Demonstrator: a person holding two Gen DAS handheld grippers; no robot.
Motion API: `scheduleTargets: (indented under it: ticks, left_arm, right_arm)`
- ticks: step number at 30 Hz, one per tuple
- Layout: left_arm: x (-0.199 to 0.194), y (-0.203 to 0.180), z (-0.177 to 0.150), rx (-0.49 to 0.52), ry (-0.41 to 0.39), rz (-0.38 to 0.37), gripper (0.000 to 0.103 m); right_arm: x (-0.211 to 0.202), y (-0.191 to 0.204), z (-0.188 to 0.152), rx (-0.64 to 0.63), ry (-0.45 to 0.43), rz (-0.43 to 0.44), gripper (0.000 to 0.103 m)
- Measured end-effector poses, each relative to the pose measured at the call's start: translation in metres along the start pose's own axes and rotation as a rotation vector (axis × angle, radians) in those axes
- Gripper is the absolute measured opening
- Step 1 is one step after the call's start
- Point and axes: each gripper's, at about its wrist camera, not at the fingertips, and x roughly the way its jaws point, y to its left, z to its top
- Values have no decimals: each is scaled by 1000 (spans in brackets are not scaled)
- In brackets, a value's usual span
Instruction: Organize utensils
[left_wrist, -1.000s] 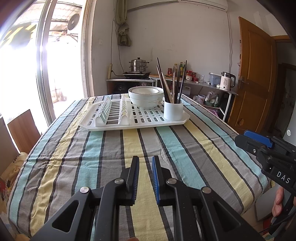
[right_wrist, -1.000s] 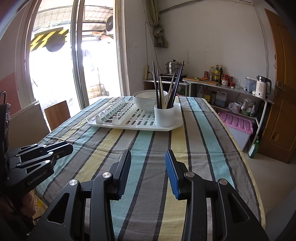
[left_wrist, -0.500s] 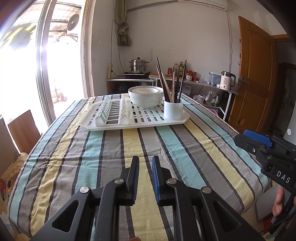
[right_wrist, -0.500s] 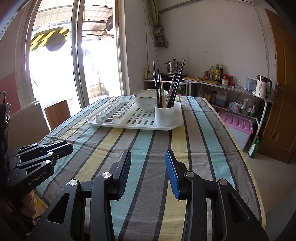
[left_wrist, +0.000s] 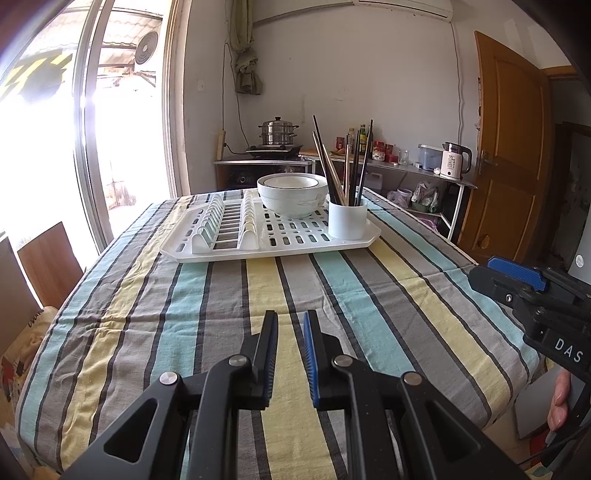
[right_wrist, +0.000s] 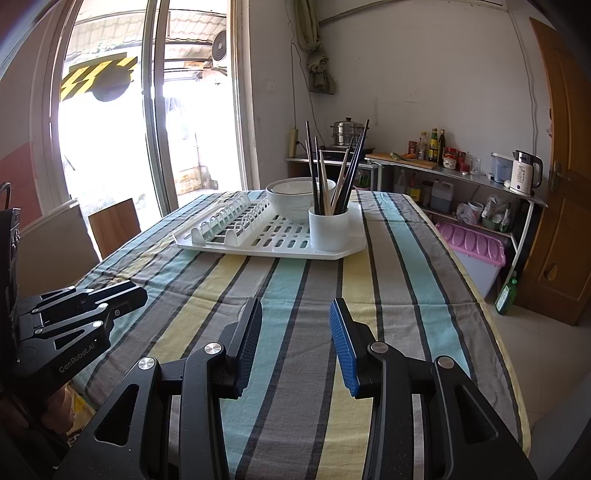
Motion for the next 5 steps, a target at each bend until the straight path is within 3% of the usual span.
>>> scheduleTargets:
  ticks: [5]
  left_arm:
    - [0, 1, 0, -3, -3, 3, 13]
  right_arm:
    - [0, 0, 0, 0, -1, -1, 39]
